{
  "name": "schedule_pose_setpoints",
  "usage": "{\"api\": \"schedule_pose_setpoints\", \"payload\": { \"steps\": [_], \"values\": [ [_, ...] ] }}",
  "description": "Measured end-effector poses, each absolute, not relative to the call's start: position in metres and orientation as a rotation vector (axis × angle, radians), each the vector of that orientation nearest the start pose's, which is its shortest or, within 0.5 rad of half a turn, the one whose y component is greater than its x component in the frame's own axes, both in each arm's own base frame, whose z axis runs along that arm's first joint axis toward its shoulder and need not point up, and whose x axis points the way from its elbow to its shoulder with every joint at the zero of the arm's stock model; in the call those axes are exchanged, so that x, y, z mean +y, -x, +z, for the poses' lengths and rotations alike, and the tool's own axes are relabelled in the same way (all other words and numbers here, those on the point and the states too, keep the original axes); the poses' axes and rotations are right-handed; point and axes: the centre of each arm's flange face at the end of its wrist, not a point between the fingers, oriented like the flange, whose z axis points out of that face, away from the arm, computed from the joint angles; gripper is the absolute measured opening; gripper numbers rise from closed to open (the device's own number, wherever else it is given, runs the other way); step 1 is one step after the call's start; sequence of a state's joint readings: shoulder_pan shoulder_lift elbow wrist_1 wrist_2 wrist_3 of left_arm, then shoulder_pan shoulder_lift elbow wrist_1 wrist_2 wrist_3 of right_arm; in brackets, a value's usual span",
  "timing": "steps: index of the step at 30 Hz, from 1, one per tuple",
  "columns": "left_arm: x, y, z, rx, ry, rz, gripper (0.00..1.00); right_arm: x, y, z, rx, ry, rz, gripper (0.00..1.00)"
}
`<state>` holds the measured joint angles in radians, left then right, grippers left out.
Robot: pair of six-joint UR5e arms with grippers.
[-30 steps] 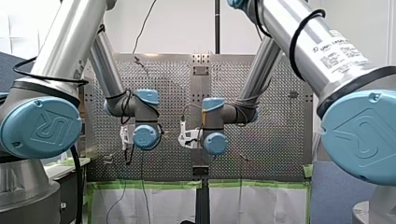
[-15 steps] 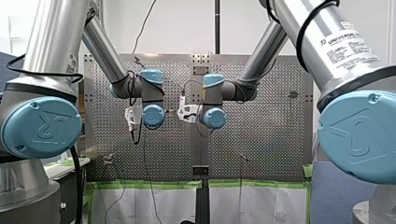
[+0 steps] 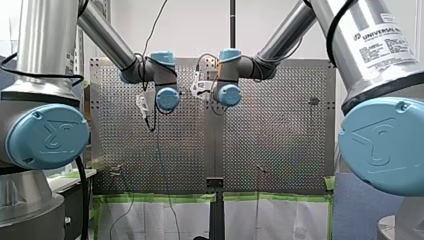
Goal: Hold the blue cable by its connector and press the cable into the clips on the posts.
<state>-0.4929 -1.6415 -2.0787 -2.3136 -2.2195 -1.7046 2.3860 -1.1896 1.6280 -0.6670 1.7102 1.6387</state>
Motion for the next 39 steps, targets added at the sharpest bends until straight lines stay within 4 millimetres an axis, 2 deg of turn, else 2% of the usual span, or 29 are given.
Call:
{"api": "schedule_pose_setpoints", "payload": {
  "steps": [6,15,18,22,33,39],
  "values": [
    [-0.272,-0.374,0.325,1.302,0.362,-0.124,0.00,-0.348,-0.538,0.376,-0.744,-1.401,1.956,0.00],
    [-0.250,-0.379,0.377,1.244,0.415,-0.117,0.00,-0.337,-0.528,0.438,-0.707,-1.357,1.990,0.00],
    [-0.241,-0.381,0.387,1.237,0.418,-0.116,0.00,-0.333,-0.525,0.449,-0.698,-1.364,1.993,0.00],
    [-0.230,-0.386,0.390,1.247,0.416,-0.113,0.00,-0.334,-0.527,0.441,-0.704,-1.410,1.971,0.00],
    [-0.202,-0.405,0.397,1.282,0.428,-0.106,0.00,-0.337,-0.543,0.398,-0.723,-1.572,1.894,0.00],
    [-0.181,-0.416,0.402,1.300,0.453,-0.067,0.00,-0.339,-0.549,0.405,-0.703,-1.567,1.912,0.00]
  ]
}}
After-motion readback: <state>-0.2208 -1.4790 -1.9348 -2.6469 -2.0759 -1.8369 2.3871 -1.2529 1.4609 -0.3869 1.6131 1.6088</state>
